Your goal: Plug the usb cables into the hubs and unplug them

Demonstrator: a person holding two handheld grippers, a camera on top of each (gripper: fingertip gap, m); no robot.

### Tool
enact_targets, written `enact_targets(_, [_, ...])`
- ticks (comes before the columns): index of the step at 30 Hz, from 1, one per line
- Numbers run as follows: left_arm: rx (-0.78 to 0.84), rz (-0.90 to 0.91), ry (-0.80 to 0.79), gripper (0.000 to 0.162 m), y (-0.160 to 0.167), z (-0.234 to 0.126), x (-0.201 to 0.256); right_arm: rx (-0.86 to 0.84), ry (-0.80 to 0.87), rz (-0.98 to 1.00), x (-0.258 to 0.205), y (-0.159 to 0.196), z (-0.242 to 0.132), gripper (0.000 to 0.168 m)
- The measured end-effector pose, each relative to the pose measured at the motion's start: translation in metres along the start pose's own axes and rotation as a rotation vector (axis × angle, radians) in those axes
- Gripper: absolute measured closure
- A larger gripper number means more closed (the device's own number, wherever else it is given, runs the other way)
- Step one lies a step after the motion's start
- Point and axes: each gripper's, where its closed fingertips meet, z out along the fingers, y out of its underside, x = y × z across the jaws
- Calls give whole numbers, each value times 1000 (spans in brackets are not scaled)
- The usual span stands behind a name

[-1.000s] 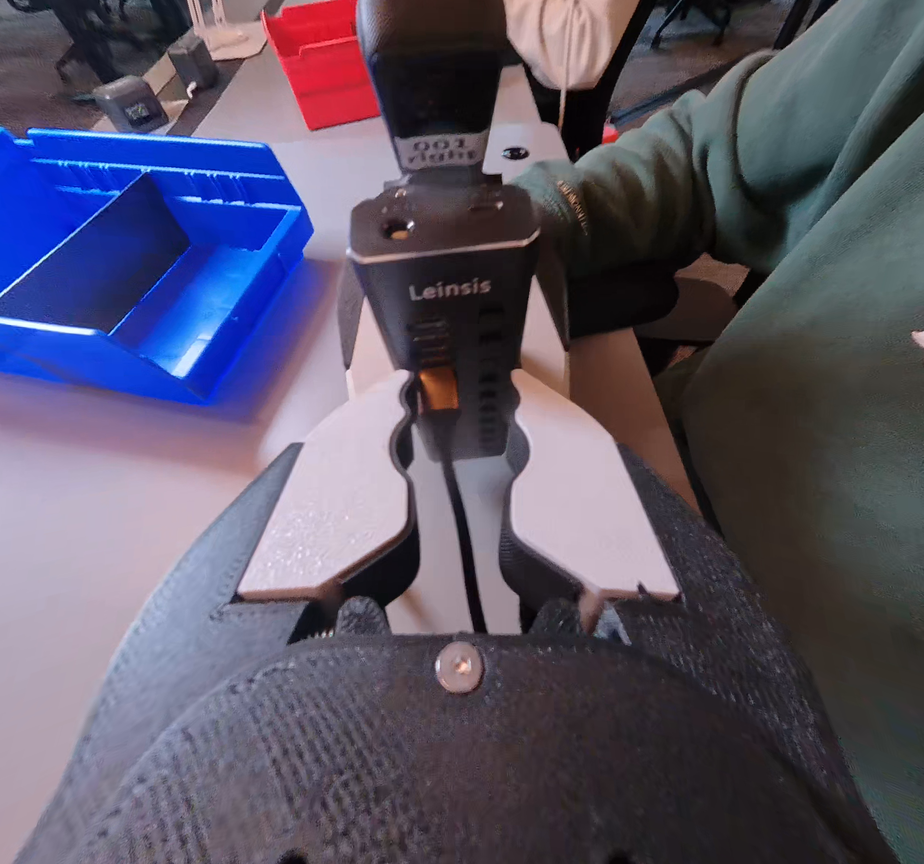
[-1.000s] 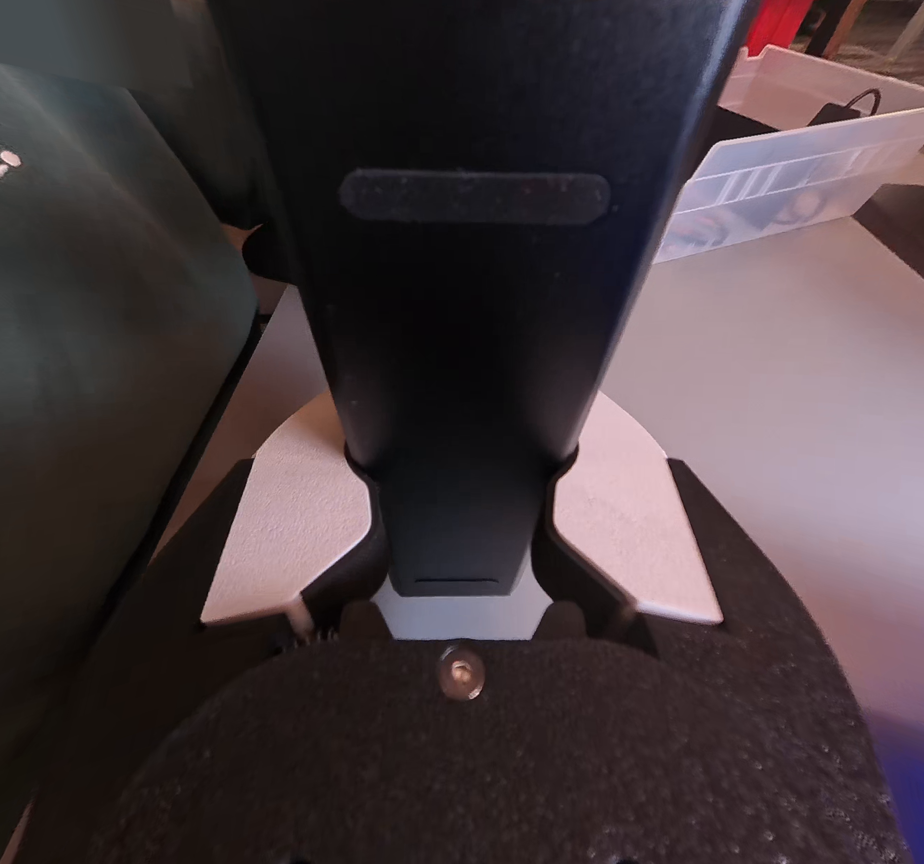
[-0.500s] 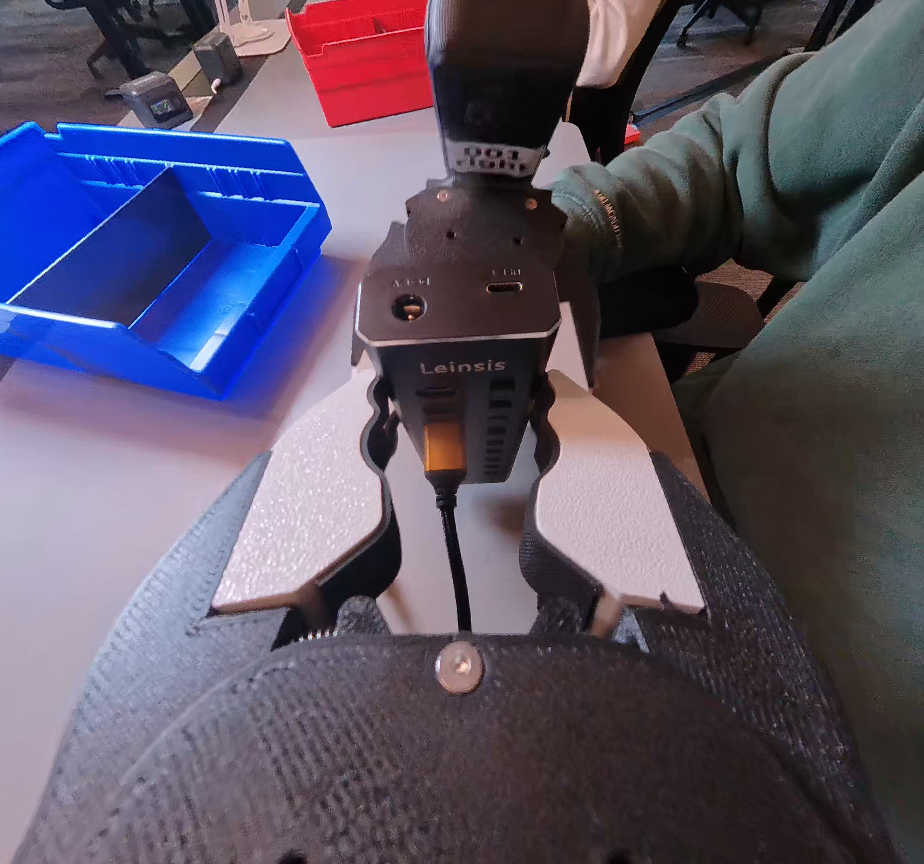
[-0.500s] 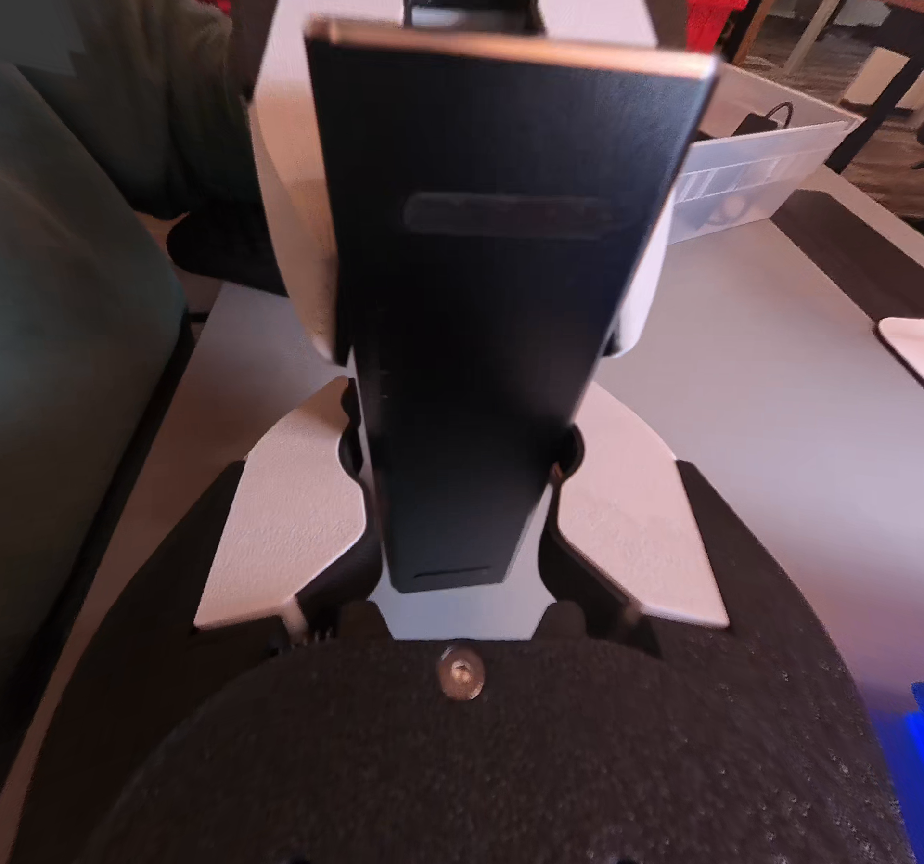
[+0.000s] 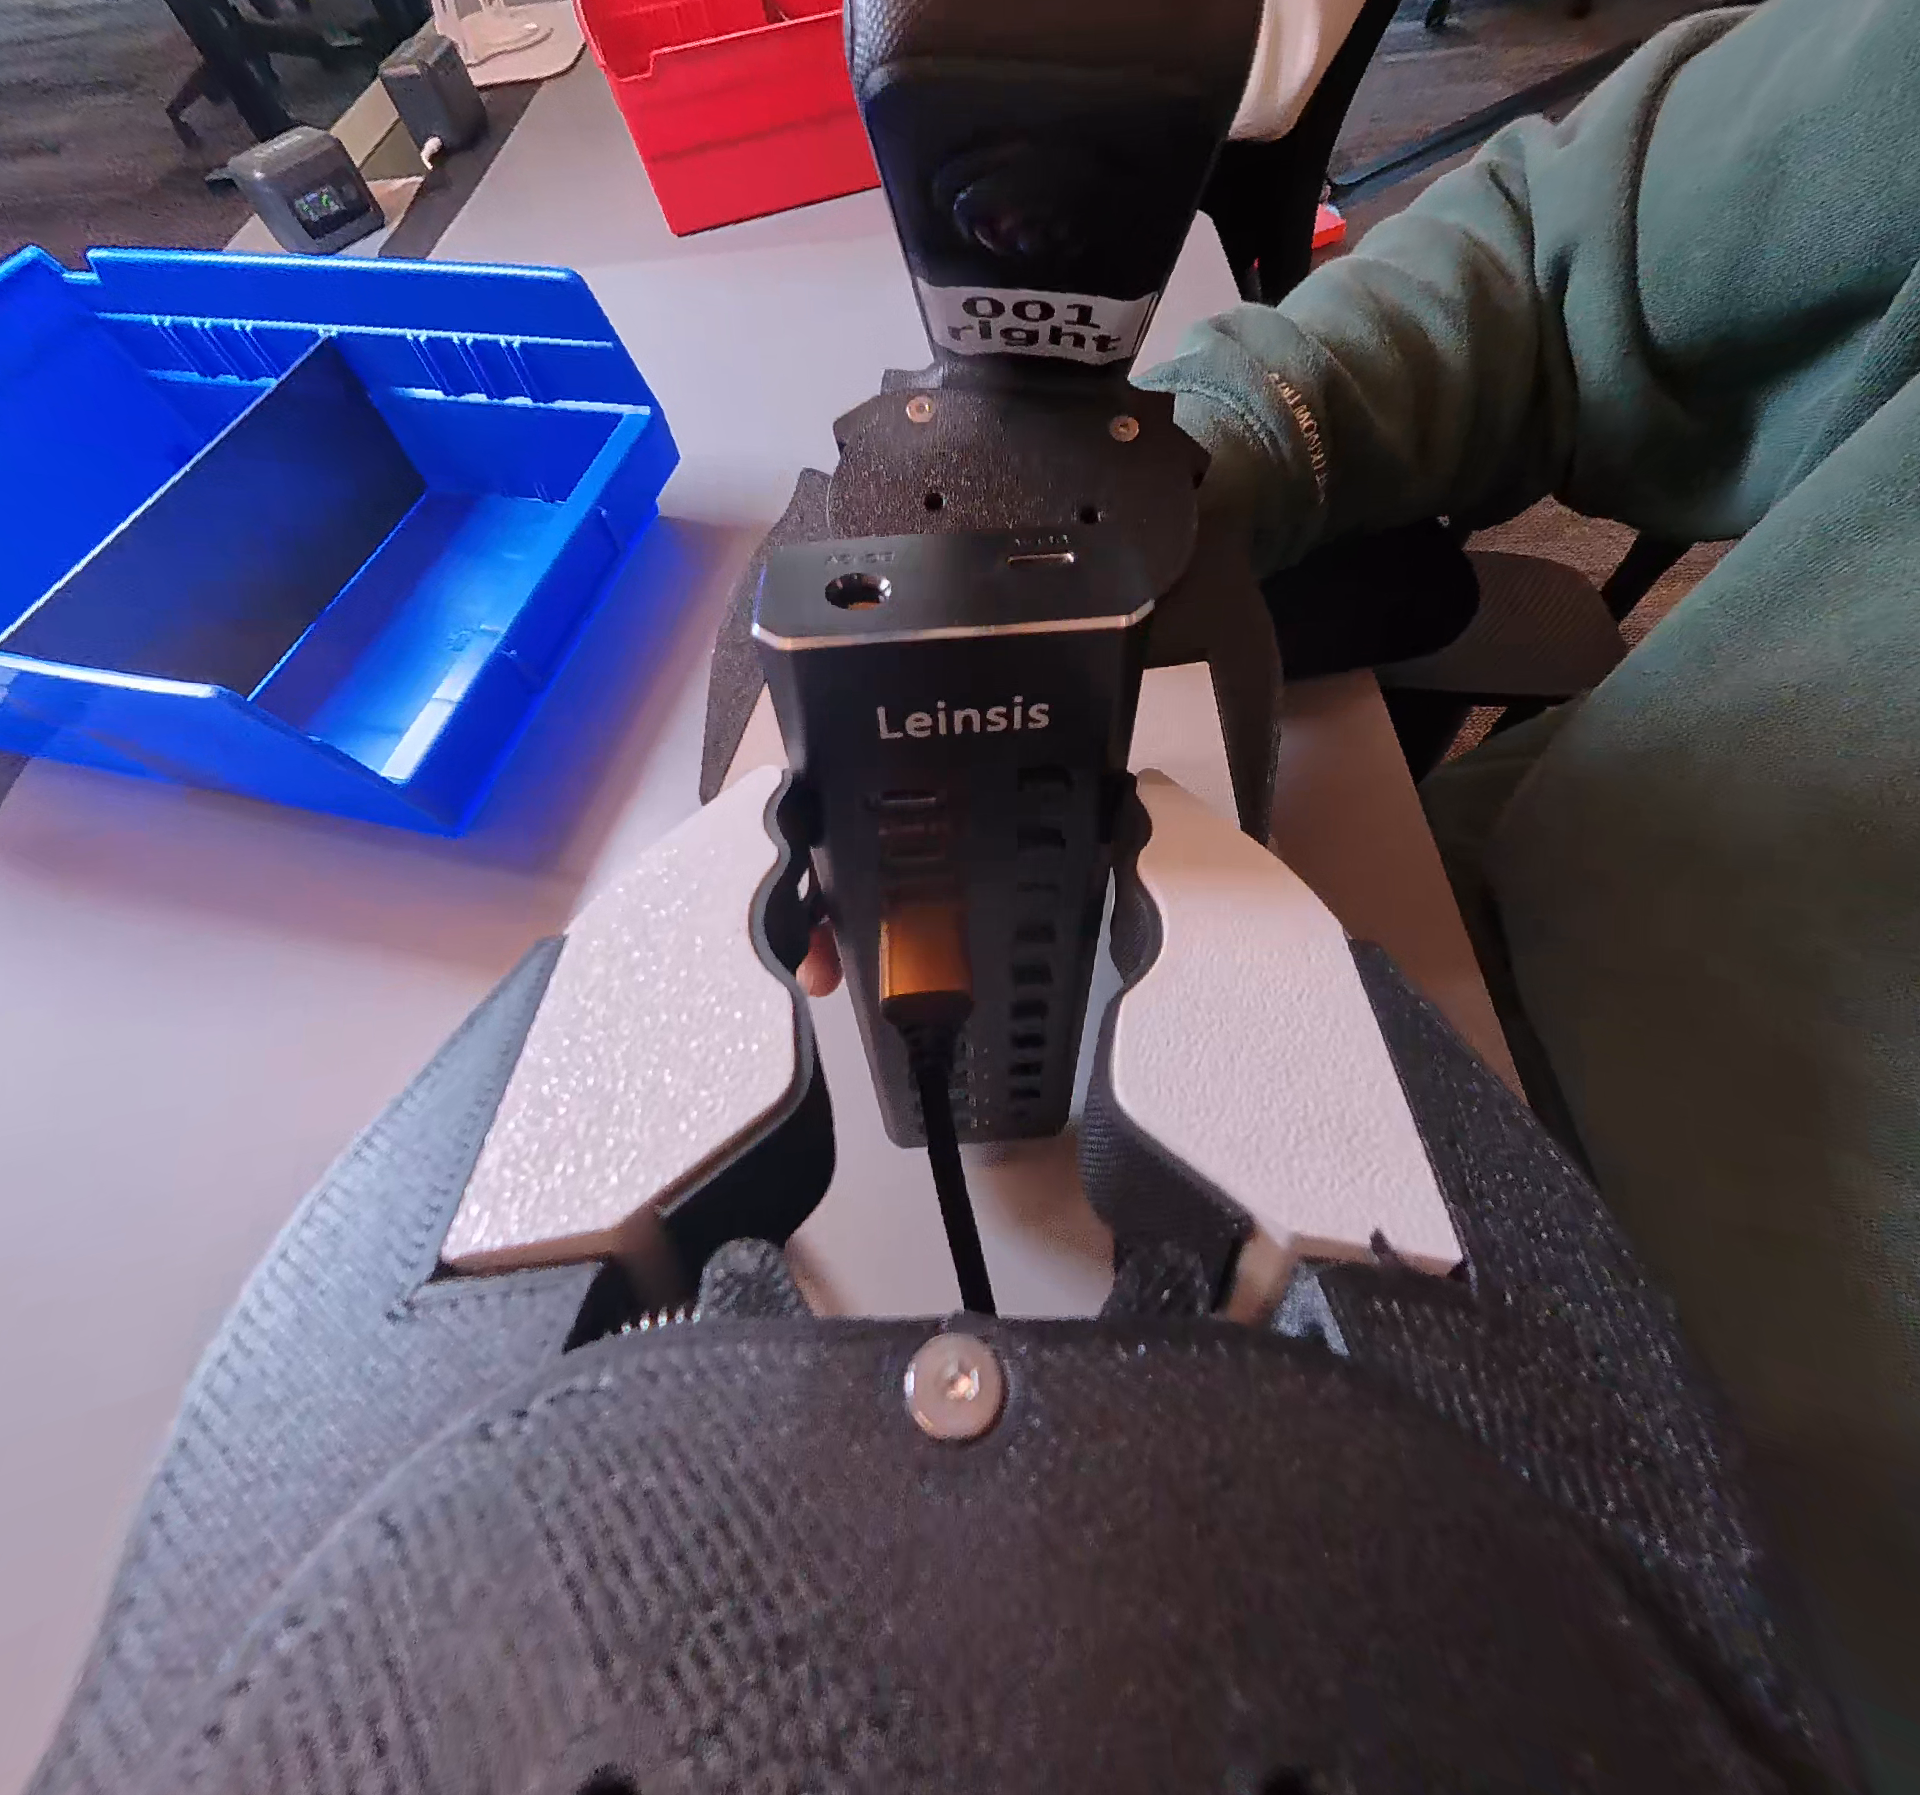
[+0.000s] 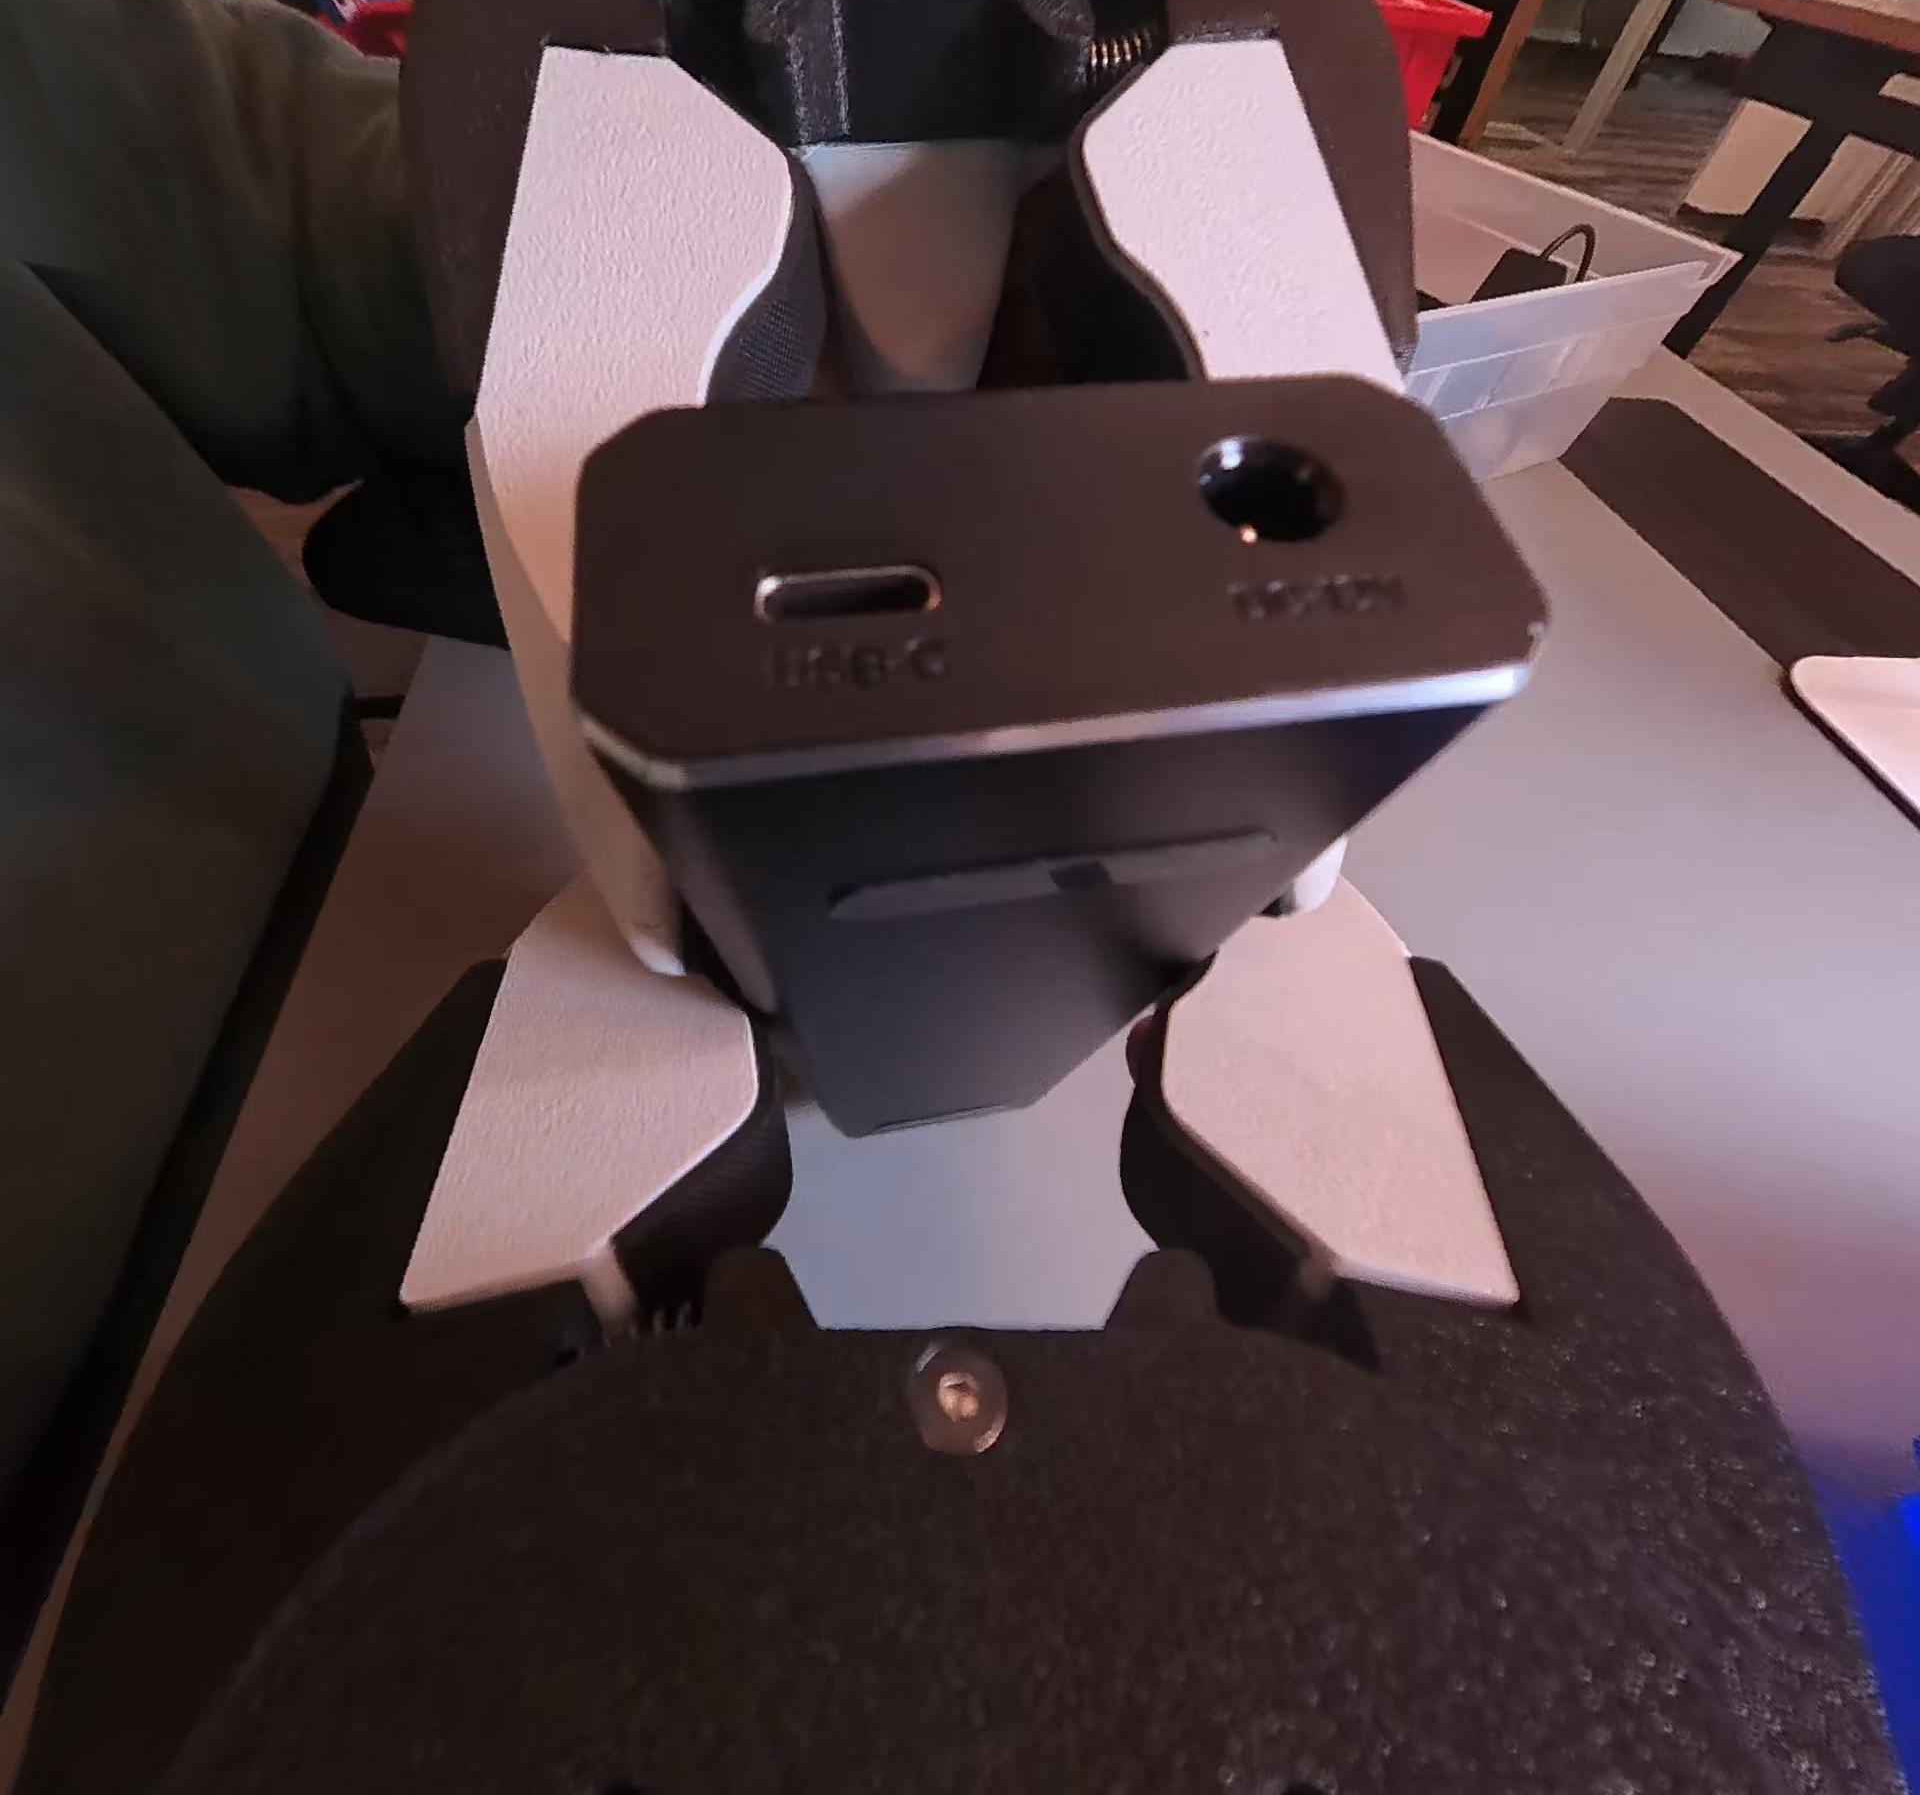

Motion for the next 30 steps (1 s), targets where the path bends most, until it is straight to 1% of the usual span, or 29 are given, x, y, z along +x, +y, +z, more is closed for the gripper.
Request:
enact_targets(3, [3,2,2,104,0,1,0,0,-1,-3,-1,2,3,89])
enact_targets(7, [44,-6,2,104,-5,1,0,77,-3,10,-1,-5,2,94])
enact_targets(11, [74,-19,-36,105,-9,-2,-6,137,-24,77,2,-10,1,95])
enact_targets(14, [66,15,-72,104,-9,-5,-9,153,-45,114,2,-10,2,95])
enact_targets(16, [90,24,-91,108,-13,-14,-13,176,-62,158,4,-11,0,95])
enact_targets(18, [138,2,-126,107,-21,-34,-22,206,-65,205,10,-12,-6,95])
enact_targets(21, [204,-34,-223,104,-26,-78,-44,269,-45,267,24,-16,-19,95])
enact_targets(24, [195,-46,-473,108,-10,-147,-90,334,8,279,41,-25,-39,95])
enact_targets(26, [189,-106,-591,118,11,-198,-117,379,45,283,51,-32,-55,95])
enact_targets(27, [158,-156,-621,122,28,-219,-129,397,67,282,57,-34,-62,95])
enact_targets(28, [101,-215,-634,123,49,-234,-140,409,85,280,61,-35,-67,95])
enact_targets(30, [-84,-332,-647,127,104,-256,-160,430,105,286,67,-36,-75,95])
